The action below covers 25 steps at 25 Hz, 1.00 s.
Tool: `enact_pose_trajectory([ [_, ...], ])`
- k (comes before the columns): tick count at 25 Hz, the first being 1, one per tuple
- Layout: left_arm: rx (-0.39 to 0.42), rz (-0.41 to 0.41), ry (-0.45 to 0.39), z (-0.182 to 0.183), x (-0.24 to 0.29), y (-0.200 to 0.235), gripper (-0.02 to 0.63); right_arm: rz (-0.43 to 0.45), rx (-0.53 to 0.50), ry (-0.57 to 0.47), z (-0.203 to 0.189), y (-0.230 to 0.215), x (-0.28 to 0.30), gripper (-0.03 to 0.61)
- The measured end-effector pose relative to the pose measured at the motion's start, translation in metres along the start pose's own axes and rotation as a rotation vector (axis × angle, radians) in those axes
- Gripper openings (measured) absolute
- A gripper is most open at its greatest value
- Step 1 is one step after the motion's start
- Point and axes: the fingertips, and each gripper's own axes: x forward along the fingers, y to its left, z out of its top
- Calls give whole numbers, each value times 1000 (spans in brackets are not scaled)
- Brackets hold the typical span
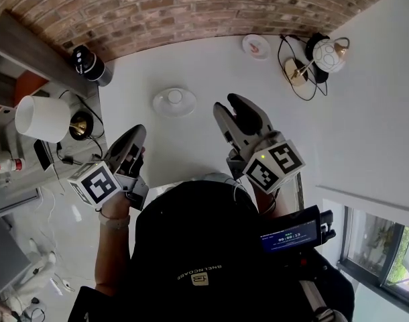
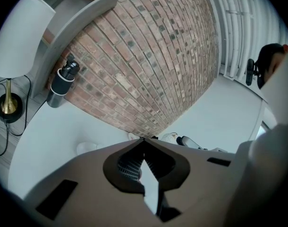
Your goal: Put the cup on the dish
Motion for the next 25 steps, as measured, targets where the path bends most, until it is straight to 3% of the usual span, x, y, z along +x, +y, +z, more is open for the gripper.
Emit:
enact_pose_trajectory([
  [4,-6,32,22,-1,-2,1,6,-14,25,-7,-2,-6,1,161],
  [15,-24,-15,13,-2,5,-2,6,-55,34,-23,1,-18,0,161],
  [21,19,80,71,0,3,-3,6,-57,34,-21,1,-18,0,161],
  [25,-22,14,31,-3,6,-3,6,-57,26,-9,-2,-19,0,161],
])
